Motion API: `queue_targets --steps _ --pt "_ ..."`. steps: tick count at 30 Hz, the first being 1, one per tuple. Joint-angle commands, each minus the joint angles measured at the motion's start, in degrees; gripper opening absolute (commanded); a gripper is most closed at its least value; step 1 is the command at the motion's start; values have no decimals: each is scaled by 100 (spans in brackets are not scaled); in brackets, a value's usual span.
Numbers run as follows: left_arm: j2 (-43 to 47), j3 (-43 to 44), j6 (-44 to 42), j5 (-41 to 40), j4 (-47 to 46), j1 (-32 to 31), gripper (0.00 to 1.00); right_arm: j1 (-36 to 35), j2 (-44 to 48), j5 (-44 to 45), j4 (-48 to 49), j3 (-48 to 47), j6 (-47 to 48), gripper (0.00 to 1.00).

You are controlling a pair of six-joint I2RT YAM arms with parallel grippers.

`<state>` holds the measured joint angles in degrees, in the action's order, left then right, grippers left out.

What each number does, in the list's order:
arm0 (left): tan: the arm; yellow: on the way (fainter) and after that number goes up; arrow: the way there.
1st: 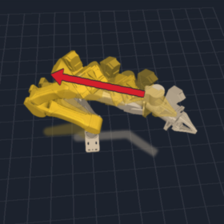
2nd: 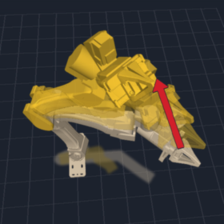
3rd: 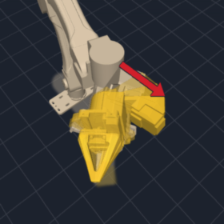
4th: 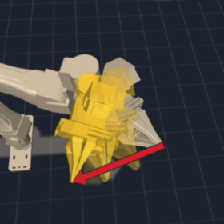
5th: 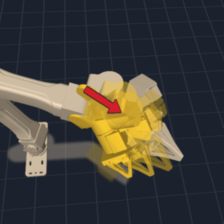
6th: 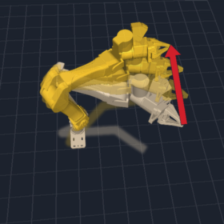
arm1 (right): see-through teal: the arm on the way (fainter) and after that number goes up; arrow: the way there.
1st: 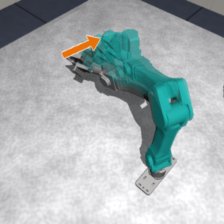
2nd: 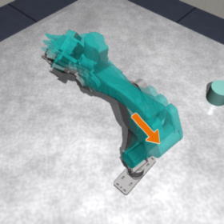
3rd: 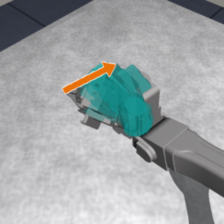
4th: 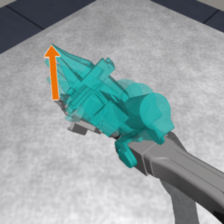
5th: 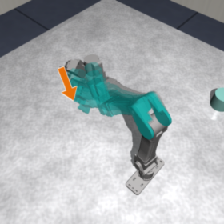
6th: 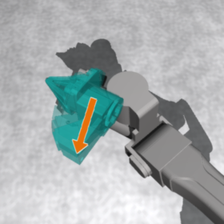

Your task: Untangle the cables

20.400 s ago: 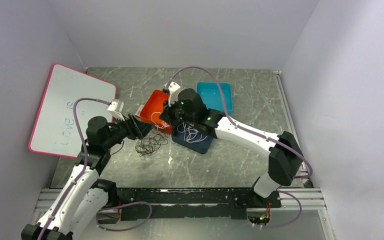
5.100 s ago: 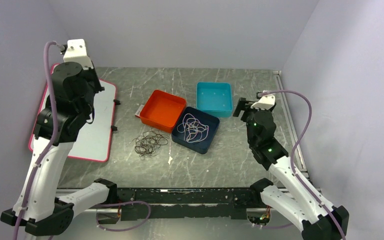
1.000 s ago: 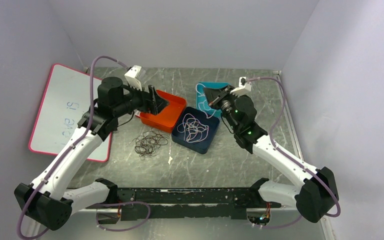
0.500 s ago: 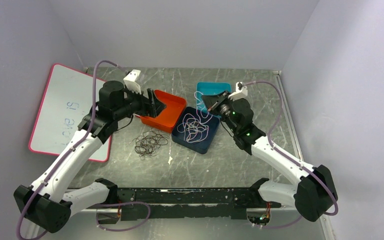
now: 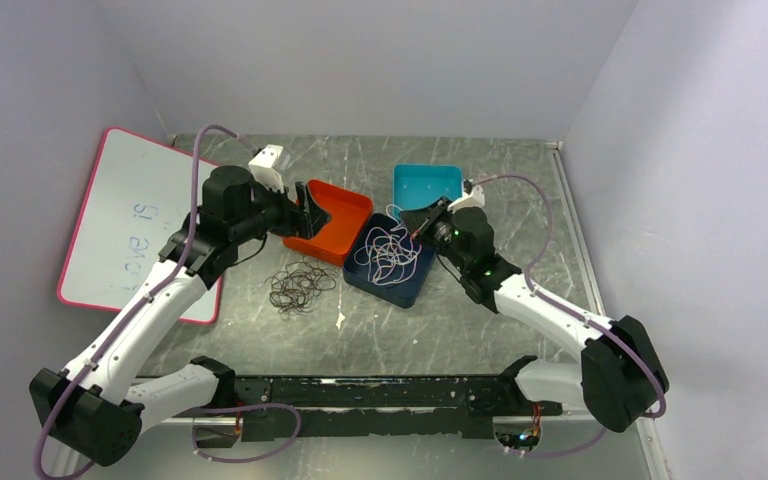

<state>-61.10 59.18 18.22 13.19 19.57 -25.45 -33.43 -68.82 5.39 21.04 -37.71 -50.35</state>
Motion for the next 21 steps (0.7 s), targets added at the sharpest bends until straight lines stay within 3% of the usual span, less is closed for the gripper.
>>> queue_targets --steps 1,21 --pt "62 -61 -24 -93 -55 -38 85 29 -182 130 53 154 218 0" --pt "74 -203 34 -183 -72 -38 85 2 -1522 224 53 66 2729 1"
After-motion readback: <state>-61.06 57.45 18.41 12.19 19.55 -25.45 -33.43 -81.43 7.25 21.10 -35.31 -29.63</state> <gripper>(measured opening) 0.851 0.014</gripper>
